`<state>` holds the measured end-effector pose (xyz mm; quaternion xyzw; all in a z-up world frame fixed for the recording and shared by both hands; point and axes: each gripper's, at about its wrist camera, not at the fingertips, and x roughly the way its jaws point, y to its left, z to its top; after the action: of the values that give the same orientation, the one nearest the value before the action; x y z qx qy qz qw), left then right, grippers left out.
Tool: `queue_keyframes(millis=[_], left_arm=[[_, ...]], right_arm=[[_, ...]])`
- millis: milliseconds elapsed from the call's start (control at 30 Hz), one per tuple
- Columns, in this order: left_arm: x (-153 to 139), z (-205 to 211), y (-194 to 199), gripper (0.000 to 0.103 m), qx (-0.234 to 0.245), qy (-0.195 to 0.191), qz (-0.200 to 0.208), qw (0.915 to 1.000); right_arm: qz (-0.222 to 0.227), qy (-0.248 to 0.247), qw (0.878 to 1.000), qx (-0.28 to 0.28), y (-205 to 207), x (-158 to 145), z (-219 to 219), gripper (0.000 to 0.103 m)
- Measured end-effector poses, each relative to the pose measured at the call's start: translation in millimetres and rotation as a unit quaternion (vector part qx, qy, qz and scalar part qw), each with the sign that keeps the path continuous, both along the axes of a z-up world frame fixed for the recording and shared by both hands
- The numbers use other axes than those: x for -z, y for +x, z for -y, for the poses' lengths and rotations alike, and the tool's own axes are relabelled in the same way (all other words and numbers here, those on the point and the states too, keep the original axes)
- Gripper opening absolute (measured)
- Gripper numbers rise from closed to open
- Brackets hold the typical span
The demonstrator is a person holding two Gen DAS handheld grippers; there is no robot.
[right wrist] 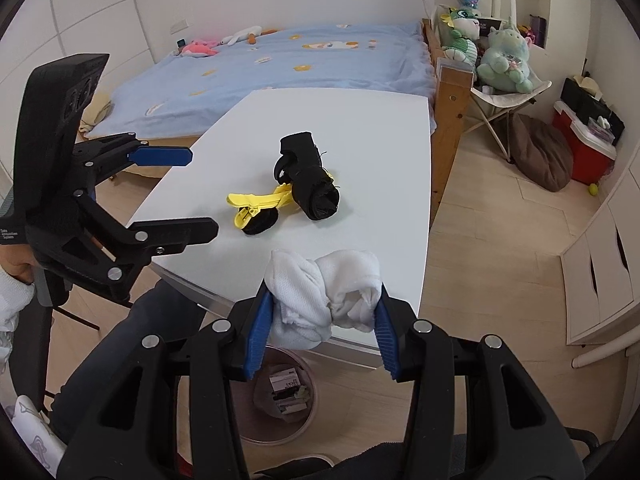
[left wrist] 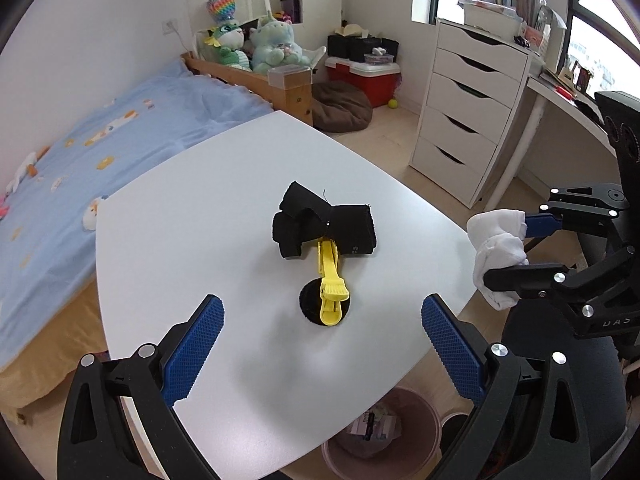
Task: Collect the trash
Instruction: 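Grasp the yellow plastic clip with the left gripper while the right holds the white socks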
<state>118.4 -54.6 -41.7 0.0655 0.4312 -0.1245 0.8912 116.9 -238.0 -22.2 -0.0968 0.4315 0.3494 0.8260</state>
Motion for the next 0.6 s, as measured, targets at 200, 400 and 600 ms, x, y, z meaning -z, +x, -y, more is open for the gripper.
queue_keyframes(millis=[200,400,600], left_arm=[[10,5,13,0.069,0.004,0.007,-0.017,0.9998],[18,8,19,0.035,0.007,0.013,-0.034,0.9993],[18,9,19,0.014,0.006,0.016,-0.033,0.9993]], right_arm=[[-0.004,0.004,1.0,0.003,1,2,4,0.046],[-0.006,0.008,1.0,0.002,1,3,4,0.046],[-0.006,0.009,1.0,0.0,1,4,4,0.046]])
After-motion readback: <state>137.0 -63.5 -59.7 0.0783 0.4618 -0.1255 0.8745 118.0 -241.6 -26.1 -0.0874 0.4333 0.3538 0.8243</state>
